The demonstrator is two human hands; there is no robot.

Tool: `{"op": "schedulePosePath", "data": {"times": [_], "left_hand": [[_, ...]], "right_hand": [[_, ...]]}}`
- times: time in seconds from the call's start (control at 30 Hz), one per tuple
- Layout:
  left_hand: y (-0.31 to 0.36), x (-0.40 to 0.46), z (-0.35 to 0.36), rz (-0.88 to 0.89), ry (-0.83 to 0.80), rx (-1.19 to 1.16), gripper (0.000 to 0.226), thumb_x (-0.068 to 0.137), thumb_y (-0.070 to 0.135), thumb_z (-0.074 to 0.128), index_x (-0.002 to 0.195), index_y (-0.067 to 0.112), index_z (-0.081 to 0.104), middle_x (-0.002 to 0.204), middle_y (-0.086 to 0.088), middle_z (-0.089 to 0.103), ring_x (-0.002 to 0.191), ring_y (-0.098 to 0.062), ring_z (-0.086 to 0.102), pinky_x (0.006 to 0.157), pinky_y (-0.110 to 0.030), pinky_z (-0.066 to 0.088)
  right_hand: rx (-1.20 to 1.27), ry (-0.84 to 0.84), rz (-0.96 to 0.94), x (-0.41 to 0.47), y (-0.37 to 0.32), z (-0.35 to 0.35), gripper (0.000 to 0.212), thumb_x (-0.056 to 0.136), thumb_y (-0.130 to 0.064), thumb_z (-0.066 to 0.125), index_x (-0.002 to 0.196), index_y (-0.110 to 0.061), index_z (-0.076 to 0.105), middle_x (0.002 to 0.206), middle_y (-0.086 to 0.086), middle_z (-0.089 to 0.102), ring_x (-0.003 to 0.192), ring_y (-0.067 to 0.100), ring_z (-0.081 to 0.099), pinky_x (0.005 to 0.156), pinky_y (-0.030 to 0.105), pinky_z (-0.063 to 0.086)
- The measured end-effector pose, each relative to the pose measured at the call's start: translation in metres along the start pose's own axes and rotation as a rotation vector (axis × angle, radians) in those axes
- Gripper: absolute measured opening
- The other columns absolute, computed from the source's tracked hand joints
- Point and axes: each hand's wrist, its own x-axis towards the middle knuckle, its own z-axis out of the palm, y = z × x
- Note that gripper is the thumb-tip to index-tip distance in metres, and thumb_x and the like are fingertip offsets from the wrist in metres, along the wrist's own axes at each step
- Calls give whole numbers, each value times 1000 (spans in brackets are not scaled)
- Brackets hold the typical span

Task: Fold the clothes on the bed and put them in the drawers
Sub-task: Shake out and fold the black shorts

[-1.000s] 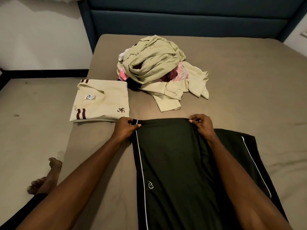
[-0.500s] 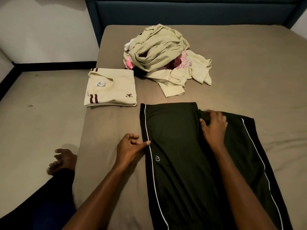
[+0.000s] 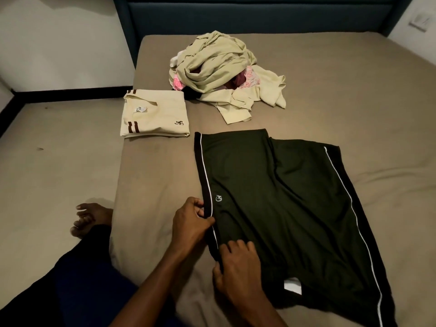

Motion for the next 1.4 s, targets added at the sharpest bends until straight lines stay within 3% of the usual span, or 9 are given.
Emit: {"op": "schedulePosePath", "data": {"times": [0.13, 0.3, 0.47, 0.6, 0.8, 1.0, 1.17, 1.3, 1.4], "left_hand": [[-11, -6, -3, -9, 61, -76, 30, 69, 7, 86, 89, 19, 67, 70, 5, 69, 56, -1, 63, 56, -12, 49], [-19, -4, -10, -15, 80, -82, 32, 68, 6, 87, 91, 16, 67, 70, 5, 69, 57, -1, 64, 68, -35, 61], [-5, -11, 1, 219, 257, 198, 39, 75, 16, 76, 109, 25, 61, 100, 7, 61, 87, -16, 64, 71, -35, 54], [23, -5, 23, 418, 270, 266, 30, 77, 13, 73, 104, 20, 63, 99, 1, 61, 90, -23, 62, 69, -37, 52], [67, 18, 72, 532, 110, 254, 19, 81, 17, 69, 99, 21, 63, 92, 2, 63, 81, -21, 63, 66, -39, 53], [108, 44, 113, 580, 27, 219, 15, 85, 21, 67, 99, 24, 62, 90, 8, 62, 78, -13, 62, 67, -33, 53], [118, 74, 117, 547, 6, 136, 15, 87, 21, 68, 98, 28, 62, 84, 15, 59, 71, -1, 58, 67, -27, 53], [132, 95, 117, 515, -51, 101, 14, 90, 21, 69, 99, 30, 63, 80, 17, 62, 70, 2, 59, 71, -26, 57], [158, 121, 122, 473, -104, 129, 19, 93, 21, 70, 107, 30, 63, 86, 16, 63, 75, 2, 61, 79, -27, 58]], "right_hand": [[191, 38, -3, -2, -2, 4, 20, 64, -41, 65, 69, -26, 54, 72, -7, 56, 67, 15, 55, 55, 26, 44], [403, -184, 93, 5, 17, -9, 37, 81, -58, 60, 92, -25, 73, 91, -7, 68, 86, 13, 65, 70, 28, 48], [659, 242, 387, 29, 106, -32, 14, 86, -38, 72, 83, -25, 77, 82, -11, 74, 75, 6, 69, 73, 31, 57], [519, 427, 660, 63, 217, -58, 7, 89, -15, 74, 92, -21, 77, 92, 1, 76, 86, 22, 71, 81, 37, 57], [73, 207, 675, 131, 317, -68, 32, 95, -24, 66, 126, -16, 70, 116, 18, 66, 108, 38, 61, 92, 46, 53], [326, 134, 664, 198, 375, -51, 47, 100, -32, 62, 146, -33, 55, 128, 16, 49, 121, 31, 51, 106, 47, 48], [586, 221, 609, 215, 424, -33, 10, 91, -15, 75, 96, -24, 74, 104, 9, 68, 96, 22, 68, 92, 45, 57], [919, 355, 684, 207, 448, -42, 12, 96, 4, 62, 97, -8, 62, 87, 4, 64, 74, 8, 62, 75, 30, 50], [1020, 346, 686, 207, 473, -41, 10, 102, -1, 56, 100, -11, 59, 95, 9, 63, 81, 17, 59, 74, 32, 51]]}}
